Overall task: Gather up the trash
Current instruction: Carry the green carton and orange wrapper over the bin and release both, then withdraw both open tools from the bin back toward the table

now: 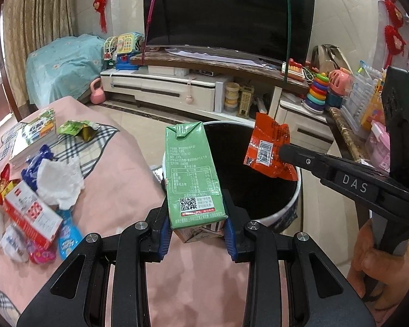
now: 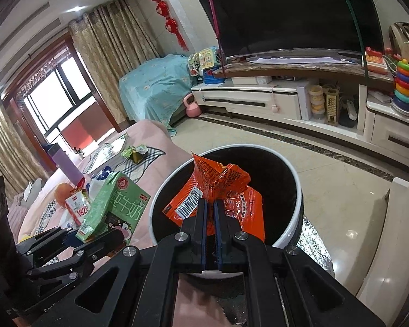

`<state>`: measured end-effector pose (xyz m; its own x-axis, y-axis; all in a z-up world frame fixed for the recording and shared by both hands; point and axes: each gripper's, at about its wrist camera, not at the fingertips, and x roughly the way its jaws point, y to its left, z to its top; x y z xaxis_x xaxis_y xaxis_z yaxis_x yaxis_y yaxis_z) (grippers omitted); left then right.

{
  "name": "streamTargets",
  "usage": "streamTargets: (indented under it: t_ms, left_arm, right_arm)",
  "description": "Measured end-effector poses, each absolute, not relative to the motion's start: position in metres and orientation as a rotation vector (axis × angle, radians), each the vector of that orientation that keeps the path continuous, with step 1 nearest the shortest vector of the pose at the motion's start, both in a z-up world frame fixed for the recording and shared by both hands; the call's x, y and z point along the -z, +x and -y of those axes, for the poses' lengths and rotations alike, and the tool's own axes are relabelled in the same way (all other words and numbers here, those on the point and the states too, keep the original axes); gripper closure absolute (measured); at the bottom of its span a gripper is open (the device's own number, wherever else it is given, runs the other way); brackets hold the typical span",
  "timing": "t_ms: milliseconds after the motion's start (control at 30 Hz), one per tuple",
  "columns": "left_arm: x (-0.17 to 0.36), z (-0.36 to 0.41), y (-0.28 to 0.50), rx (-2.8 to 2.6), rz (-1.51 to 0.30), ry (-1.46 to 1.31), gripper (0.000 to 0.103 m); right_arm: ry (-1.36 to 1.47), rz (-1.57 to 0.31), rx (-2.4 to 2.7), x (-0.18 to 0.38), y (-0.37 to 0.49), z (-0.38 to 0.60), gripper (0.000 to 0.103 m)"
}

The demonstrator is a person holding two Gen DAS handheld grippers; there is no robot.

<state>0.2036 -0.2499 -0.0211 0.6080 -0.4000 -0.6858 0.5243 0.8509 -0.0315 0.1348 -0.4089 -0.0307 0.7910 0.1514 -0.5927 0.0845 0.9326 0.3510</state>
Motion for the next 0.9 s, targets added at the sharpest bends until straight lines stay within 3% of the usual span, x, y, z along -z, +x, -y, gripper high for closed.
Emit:
streamTargets:
  t_ms: [500, 600, 633, 700, 767, 900]
  left_arm:
    - [0.036, 0.274, 0.229, 0.547, -0.802, 0.193, 0.072]
    - [0.036, 0.274, 0.231, 0.541, -0.808, 0.183, 0.059]
    - [0.035, 0.272, 0.231, 0.531, -0.803, 0.180, 0.047]
    - [0.033, 0.268, 0.230, 0.525, -0.788, 0.171, 0.041]
    - [0.031, 0.264, 0.229, 0.521, -0.785, 0.166, 0.040]
    - [0.029, 0.251, 0.228, 0.503, -0.785, 0.139, 0.036]
  right_arm:
    - [0.387, -0.717, -0.023, 0.044, 0.156, 0.422, 0.096]
    - [0.390, -0.733, -0.018, 0.046, 0.160, 0.424, 0.093]
    - [0.394, -0.740, -0.017, 0.047, 0.161, 0.425, 0.092]
    - [0.403, -0.746, -0.013, 0.047, 0.162, 0.428, 0.085]
    - [0.411, -0.744, -0.013, 0.047, 0.161, 0.429, 0.065]
    - [0.419, -0.734, -0.016, 0.043, 0.158, 0.428, 0.058]
